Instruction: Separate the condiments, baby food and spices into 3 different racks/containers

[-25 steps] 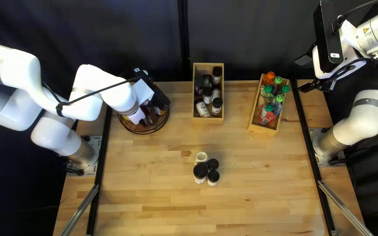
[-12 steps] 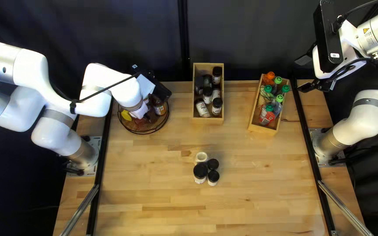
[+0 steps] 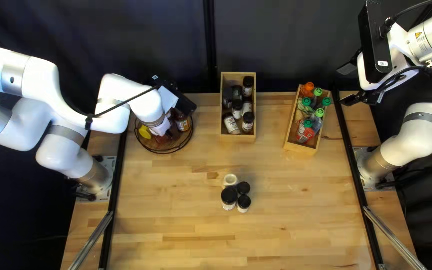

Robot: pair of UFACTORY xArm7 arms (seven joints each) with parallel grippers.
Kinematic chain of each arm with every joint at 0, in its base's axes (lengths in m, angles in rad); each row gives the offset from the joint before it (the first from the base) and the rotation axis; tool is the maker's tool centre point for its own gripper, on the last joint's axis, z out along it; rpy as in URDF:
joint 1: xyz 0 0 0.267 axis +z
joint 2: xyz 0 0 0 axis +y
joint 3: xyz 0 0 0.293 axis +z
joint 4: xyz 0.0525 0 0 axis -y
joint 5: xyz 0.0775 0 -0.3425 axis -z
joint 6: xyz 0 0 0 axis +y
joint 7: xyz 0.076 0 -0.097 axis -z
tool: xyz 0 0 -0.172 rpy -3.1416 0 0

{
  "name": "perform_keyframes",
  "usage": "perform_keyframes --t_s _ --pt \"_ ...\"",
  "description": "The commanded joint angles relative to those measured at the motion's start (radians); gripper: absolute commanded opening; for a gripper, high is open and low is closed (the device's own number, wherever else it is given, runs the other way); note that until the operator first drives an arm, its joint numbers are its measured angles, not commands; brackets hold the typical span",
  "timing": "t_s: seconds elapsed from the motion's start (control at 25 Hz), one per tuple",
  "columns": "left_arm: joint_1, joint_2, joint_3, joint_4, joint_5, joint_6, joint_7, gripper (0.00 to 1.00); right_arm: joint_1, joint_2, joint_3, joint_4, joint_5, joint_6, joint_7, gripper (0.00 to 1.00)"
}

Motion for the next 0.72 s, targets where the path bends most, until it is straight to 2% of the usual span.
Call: perform_keyframes --t_s 0.04,0.08,0.12,0.16,0.36,0.56,0.72 --pt "-0.004 0.01 0.008 0.004 -0.009 -0.005 0.009 0.29 0.0 0.0 0.0 0.0 0.0 0.0 0.0 1.0" --pt "-0.004 0.009 0.009 0.005 -0.01 -0.004 0.012 0.71 0.0 0.0 0.0 0.0 0.0 0.0 0.0 1.0" --pt "-0.006 0.008 0.008 0.009 -0.01 0.0 0.016 0.89 0.0 0.0 0.0 0.0 0.0 0.0 0.0 1.0" --pt "-0.007 0.008 0.006 0.011 -0.011 0.003 0.017 1.0 0.0 0.0 0.0 0.0 0.0 0.0 0.0 1.0" --pt "-0.015 -0.003 -0.005 0.028 -0.016 0.032 0.031 1.0 0.0 0.0 0.0 0.0 0.0 0.0 0.0 1.0" --pt "-0.042 -0.02 -0.049 0.067 -0.028 0.088 0.042 1.0 0.0 0.0 0.0 0.0 0.0 0.0 0.0 1.0" --pt "-0.145 0.026 -0.097 0.173 -0.091 0.122 0.135 1.0 0.0 0.0 0.0 0.0 0.0 0.0 0.0 1.0"
